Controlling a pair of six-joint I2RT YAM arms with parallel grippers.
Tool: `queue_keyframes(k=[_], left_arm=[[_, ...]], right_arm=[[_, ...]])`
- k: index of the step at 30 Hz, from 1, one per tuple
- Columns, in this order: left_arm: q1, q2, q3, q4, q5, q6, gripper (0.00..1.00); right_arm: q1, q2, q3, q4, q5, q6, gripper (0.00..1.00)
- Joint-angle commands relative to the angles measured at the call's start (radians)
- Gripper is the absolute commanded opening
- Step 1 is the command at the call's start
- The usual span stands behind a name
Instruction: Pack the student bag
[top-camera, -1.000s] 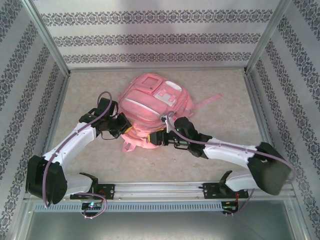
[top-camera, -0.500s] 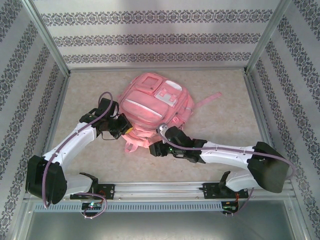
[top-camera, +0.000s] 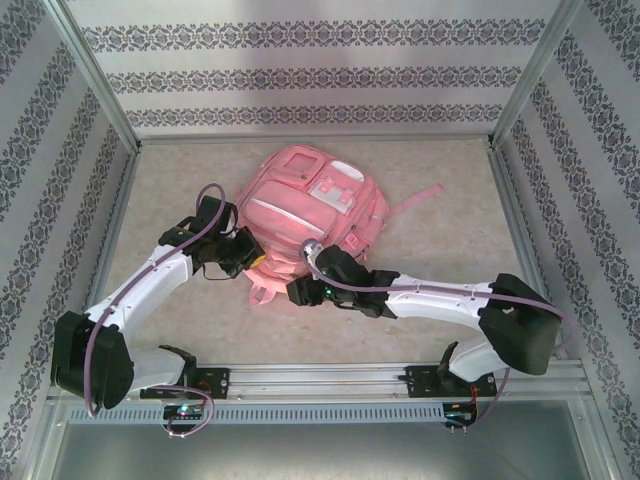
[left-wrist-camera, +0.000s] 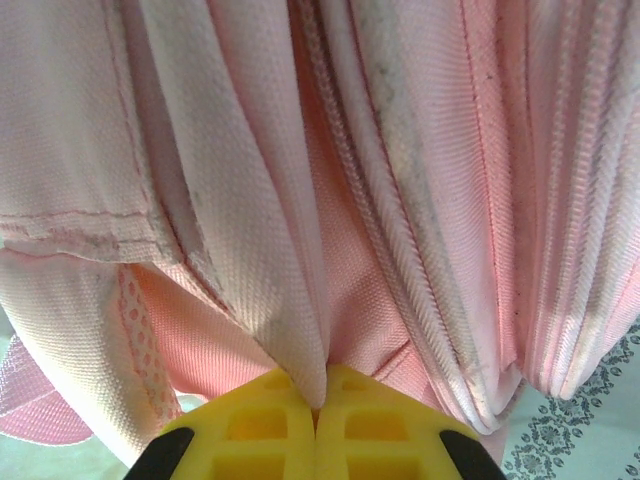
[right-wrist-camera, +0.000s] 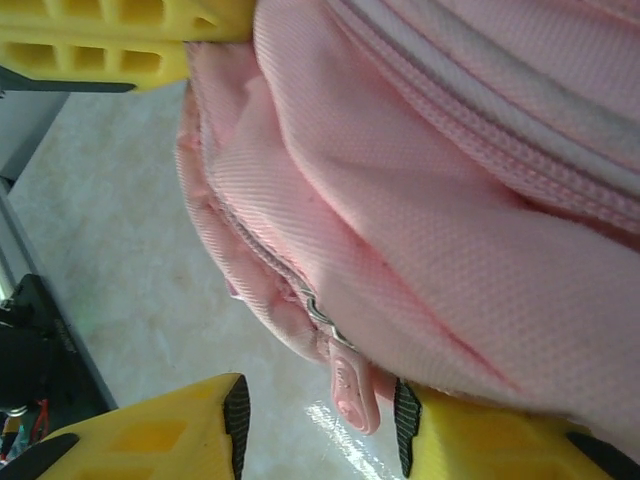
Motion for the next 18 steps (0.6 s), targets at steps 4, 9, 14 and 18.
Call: queue_keyframes(k=[4,9,14,18], left_arm=[[-0.009,-0.027,0.034,0.039,0.032,-0.008,0.00],[-0.009,-0.027,0.022,0.048,0.033,-0.008,0.00],[-0.008,-0.026,0.017,0.043,0.021,0.007,0.00],[-0.007,-0.026,0.033,0.016,-0.008,0.038,0.00]], right_arm=[[0.014,0.040,0.036,-0.018,0.052,-0.024,0.37],[0.013,0.054,0.050,-0.010,0.047,-0.037,0.23],[0.012,0.043,0.054,-0.021,0.043,-0.053,0.14],[0.007,0.016,0.033,-0.039,0.053,-0.059,0.10]])
